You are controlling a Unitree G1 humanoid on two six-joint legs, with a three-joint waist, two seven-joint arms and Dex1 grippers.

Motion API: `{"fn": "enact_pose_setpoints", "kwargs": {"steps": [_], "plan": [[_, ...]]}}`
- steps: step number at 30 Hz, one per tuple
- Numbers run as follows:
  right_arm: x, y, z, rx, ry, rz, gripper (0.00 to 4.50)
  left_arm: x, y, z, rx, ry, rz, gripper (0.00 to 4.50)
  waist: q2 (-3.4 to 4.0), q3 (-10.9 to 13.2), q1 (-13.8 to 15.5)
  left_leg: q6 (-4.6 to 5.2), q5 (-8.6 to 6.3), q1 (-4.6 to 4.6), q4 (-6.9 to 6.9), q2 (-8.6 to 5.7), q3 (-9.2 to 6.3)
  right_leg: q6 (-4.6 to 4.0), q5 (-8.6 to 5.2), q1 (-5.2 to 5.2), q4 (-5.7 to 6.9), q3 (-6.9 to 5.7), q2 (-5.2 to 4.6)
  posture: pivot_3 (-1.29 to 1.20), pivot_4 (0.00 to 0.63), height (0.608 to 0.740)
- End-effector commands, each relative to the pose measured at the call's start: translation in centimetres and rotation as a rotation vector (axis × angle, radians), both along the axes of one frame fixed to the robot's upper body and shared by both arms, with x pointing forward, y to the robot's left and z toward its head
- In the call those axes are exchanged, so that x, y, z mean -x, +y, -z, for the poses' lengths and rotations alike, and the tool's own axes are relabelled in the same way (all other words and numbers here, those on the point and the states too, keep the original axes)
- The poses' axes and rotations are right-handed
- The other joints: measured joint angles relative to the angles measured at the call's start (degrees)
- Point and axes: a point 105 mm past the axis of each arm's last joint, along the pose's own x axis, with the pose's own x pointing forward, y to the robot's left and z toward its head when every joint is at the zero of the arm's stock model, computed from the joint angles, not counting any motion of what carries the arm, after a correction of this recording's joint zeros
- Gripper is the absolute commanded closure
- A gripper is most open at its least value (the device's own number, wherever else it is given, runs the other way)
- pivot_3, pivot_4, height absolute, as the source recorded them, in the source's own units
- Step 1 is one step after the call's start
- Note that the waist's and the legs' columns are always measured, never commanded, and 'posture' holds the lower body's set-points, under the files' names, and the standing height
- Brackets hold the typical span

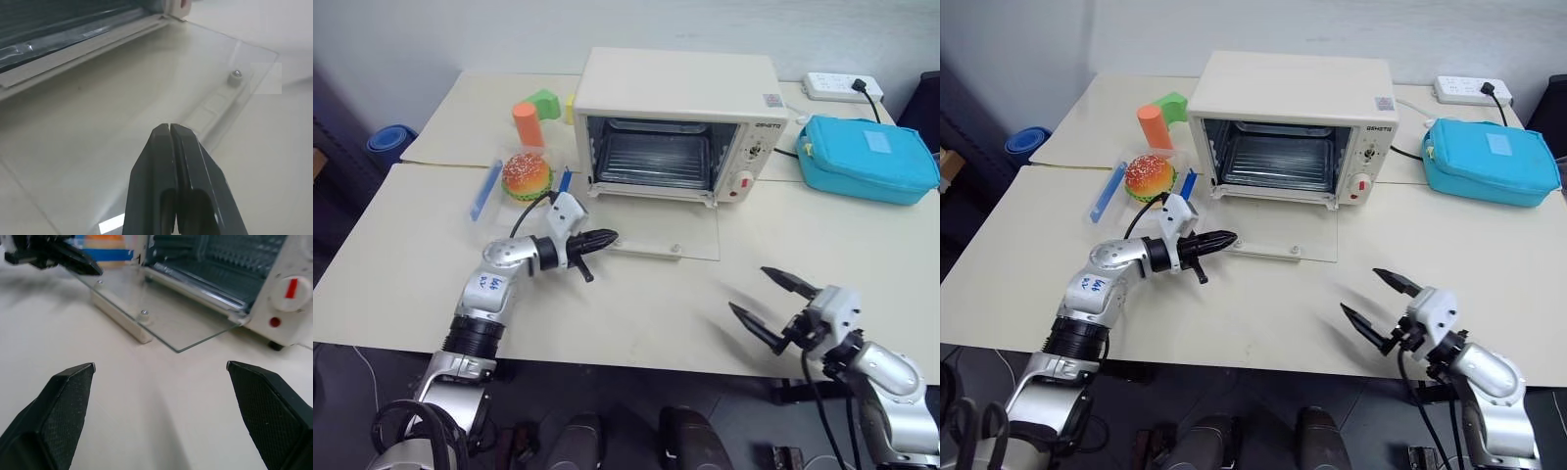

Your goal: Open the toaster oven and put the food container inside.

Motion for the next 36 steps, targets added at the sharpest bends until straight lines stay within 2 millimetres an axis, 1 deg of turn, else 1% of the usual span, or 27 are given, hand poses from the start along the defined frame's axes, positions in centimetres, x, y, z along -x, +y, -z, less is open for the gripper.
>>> {"fn": "enact_pose_setpoints", "kwargs": {"steps": [1, 2, 3, 4, 7, 8, 10, 11, 14, 16, 17, 18, 19, 21, 23, 25, 27, 29, 31, 32, 33, 34, 36], "plan": [[0.5, 0.4, -1.9, -0.092, 0.01, -0.07, 0.0, 0.7, -0.3, -1.4, 0.078, -0.079, -0.002, 4.28, 0.0, 0.0, 0.1, 0.0, 0.0, 0.01, 0.0, 0.02, 0.0, 0.0, 0.0, 0.0, -0.01, 0.02, -0.01, 0.0, 0.15, 0.74], [0.5, 0.6, -2.0, -0.1, 0.012, -0.081, 0.0, 1.1, -0.4, -1.9, 0.111, -0.095, 0.014, 4.07, 0.0, 0.0, 0.1, 0.0, -0.01, -0.01, 0.0, 0.03, -0.01, 0.0, 0.0, 0.0, -0.02, 0.1, -0.03, 0.0, 0.15, 0.74], [0.5, 0.9, -2.3, -0.089, -0.004, -0.107, 0.0, 1.8, 0.0, -2.9, 0.142, -0.138, 0.029, 3.92, 0.0, 0.0, 0.1, -0.01, -0.01, -0.02, 0.0, 0.05, -0.02, -0.01, 0.0, 0.0, -0.03, 0.26, -0.05, 0.0, 0.15, 0.74], [0.4, 1.2, -2.7, -0.094, -0.019, -0.123, 0.0, 2.3, 0.7, -3.6, 0.162, -0.162, 0.031, 3.62, 0.0, 0.0, 0.0, -0.03, -0.03, -0.06, 0.0, 0.08, -0.05, -0.01, 0.0, 0.0, -0.07, 0.44, -0.03, 0.0, 0.15, 0.74], [-0.1, 1.9, -3.6, -0.089, -0.052, -0.171, 0.0, 4.3, 4.8, -5.0, 0.211, -0.192, -0.015, 2.76, 0.0, 0.0, -0.8, -0.08, -0.07, -0.08, -0.01, 0.15, 0.04, -0.03, 0.02, -0.1, -0.09, 0.61, 0.02, 0.0, 0.15, 0.74], [-0.3, 2.0, -4.0, -0.079, -0.089, -0.176, 0.0, 5.2, 6.4, -5.4, 0.229, -0.191, -0.037, 2.4, 0.0, 0.0, -1.0, -0.09, -0.07, -0.07, -0.06, 0.2, 0.09, -0.05, 0.02, -0.16, -0.06, 0.68, 0.05, 0.0, 0.15, 0.74], [-0.6, 2.2, -4.7, -0.08, -0.128, -0.19, 0.0, 6.6, 9.0, -5.5, 0.239, -0.163, -0.106, 1.85, 0.01, 0.0, -1.3, -0.13, -0.07, -0.06, -0.11, 0.24, 0.09, -0.07, 0.01, -0.2, -0.05, 0.69, 0.07, 0.0, 0.15, 0.74], [-0.8, 2.4, -5.1, -0.075, -0.146, -0.206, 0.0, 7.5, 10.4, -5.5, 0.258, -0.141, -0.147, 1.53, 0.01, 0.0, -1.2, -0.12, -0.08, -0.05, -0.13, 0.25, 0.1, -0.08, 0.01, -0.21, -0.05, 0.71, 0.07, 0.0, 0.15, 0.74], [-1.0, 3.3, -5.7, -0.05, -0.172, -0.267, 0.0, 9.4, 14.5, -5.3, 0.295, -0.126, -0.343, 0.6, 0.01, 0.0, -1.2, -0.03, -0.13, -0.07, -0.12, 0.23, 0.11, -0.08, 0.01, -0.2, -0.11, 0.78, 0.02, 0.0, 0.15, 0.74], [-1.1, 3.8, -5.8, -0.047, -0.18, -0.302, 0.0, 10.7, 17.1, -4.3, 0.296, -0.095, -0.475, 0.03, -0.05, 0.0, -0.9, -0.01, -0.15, -0.11, -0.06, 0.23, 0.08, -0.08, 0.01, -0.19, -0.14, 0.77, 0.01, 0.0, 0.15, 0.74], [-1.1, 4.0, -5.9, -0.042, -0.18, -0.323, 0.0, 11.3, 18.4, -3.6, 0.294, -0.074, -0.548, 0.03, -0.05, 0.0, -0.7, 0.02, -0.17, -0.11, -0.05, 0.22, 0.07, -0.08, 0.01, -0.18, -0.16, 0.77, 0.0, 0.0, 0.15, 0.74], [-1.2, 4.3, -5.8, -0.038, -0.177, -0.344, 0.0, 12.0, 19.9, -2.6, 0.311, -0.016, -0.644, 0.03, -0.06, 0.0, -0.6, 0.04, -0.18, -0.09, -0.05, 0.2, 0.07, -0.09, 0.01, -0.15, -0.16, 0.78, -0.02, 0.0, 0.15, 0.74], [-1.3, 4.6, -5.8, -0.032, -0.176, -0.365, 0.0, 12.9, 20.6, -1.8, 0.296, 0.001, -0.698, 0.03, -0.08, 0.0, -0.7, 0.05, -0.19, -0.09, -0.05, 0.2, 0.08, -0.09, 0.01, -0.16, -0.18, 0.79, -0.02, 0.0, 0.15, 0.74], [-1.5, 4.9, -5.9, -0.027, -0.175, -0.388, 0.0, 14.0, 20.9, -1.4, 0.278, 0.01, -0.748, 0.03, -0.08, 0.0, -0.7, 0.12, -0.24, -0.09, -0.06, 0.19, 0.14, -0.09, 0.02, -0.16, -0.2, 0.85, -0.04, 0.0, 0.15, 0.74], [-1.7, 5.0, -6.0, -0.027, -0.178, -0.394, 0.0, 14.2, 20.4, -1.7, 0.292, 0.013, -0.761, 0.03, -0.11, 0.0, -0.2, 0.12, -0.25, -0.1, -0.04, 0.2, 0.12, -0.09, 0.02, -0.15, -0.22, 0.84, -0.04, 0.0, 0.15, 0.74], [-1.9, 4.9, -6.0, -0.023, -0.172, -0.399, 0.0, 13.5, 20.1, -2.3, 0.336, 0.006, -0.821, 0.03, -0.11, -0.1, 0.4, 0.12, -0.27, -0.1, -0.03, 0.19, 0.11, -0.11, 0.03, -0.15, -0.21, 0.84, -0.05, 0.0, 0.15, 0.74], [-2.0, 4.9, -5.8, -0.015, -0.158, -0.404, 0.0, 12.2, 19.8, -1.9, 0.335, 0.071, -0.916, 0.03, -0.13, -0.1, 0.7, 0.12, -0.27, -0.1, -0.02, 0.18, 0.05, -0.15, 0.08, -0.12, -0.21, 0.82, -0.05, 0.0, 0.15, 0.74], [-2.0, 4.9, -5.6, -0.009, -0.147, -0.404, 0.0, 10.8, 19.0, -2.3, 0.476, 0.123, -0.961, 0.03, -0.15, -0.1, 0.5, 0.1, -0.26, -0.08, -0.02, 0.18, 0.02, -0.15, 0.11, -0.1, -0.19, 0.82, -0.02, 0.0, 0.15, 0.74], [-2.0, 4.9, -5.5, -0.003, -0.141, -0.403, 0.0, 9.8, 18.4, -2.7, 0.568, 0.167, -0.985, 0.03, -0.19, -0.1, 0.3, 0.09, -0.25, -0.07, 0.01, 0.15, 0.06, -0.12, 0.12, -0.12, -0.14, 0.83, -0.01, 0.0, 0.15, 0.74], [-2.0, 4.8, -5.4, -0.003, -0.136, -0.396, 0.0, 9.0, 17.6, -3.1, 0.621, 0.193, -0.981, 0.03, -0.25, -0.1, 0.3, 0.06, -0.25, -0.12, 0.03, 0.17, 0.06, -0.11, 0.13, -0.16, -0.12, 0.82, 0.03, 0.0, 0.15, 0.74], [-2.0, 4.8, -5.3, -0.004, -0.133, -0.39, 0.0, 8.5, 17.1, -3.5, 0.657, 0.211, -0.973, 0.03, -0.26, -0.1, 0.3, 0.03, -0.24, -0.11, 0.04, 0.18, 0.06, -0.11, 0.13, -0.18, -0.07, 0.81, 0.05, 0.0, 0.15, 0.74], [-1.8, 4.7, -5.1, -0.004, -0.124, -0.385, 0.0, 7.5, 16.3, -3.8, 0.691, 0.242, -0.982, 0.03, -0.29, -0.2, 0.2, 0.02, -0.24, -0.12, 0.06, 0.18, 0.09, -0.11, 0.13, -0.2, -0.05, 0.81, 0.06, 0.0, 0.15, 0.74], [-1.4, 4.7, -4.9, -0.001, -0.117, -0.382, 0.0, 6.3, 15.4, -4.0, 0.73, 0.312, -1.005, 0.03, -0.34, -0.2, 0.3, -0.02, -0.24, -0.15, 0.1, 0.19, 0.1, -0.11, 0.13, -0.24, -0.02, 0.79, 0.08, 0.0, 0.15, 0.74]]}}
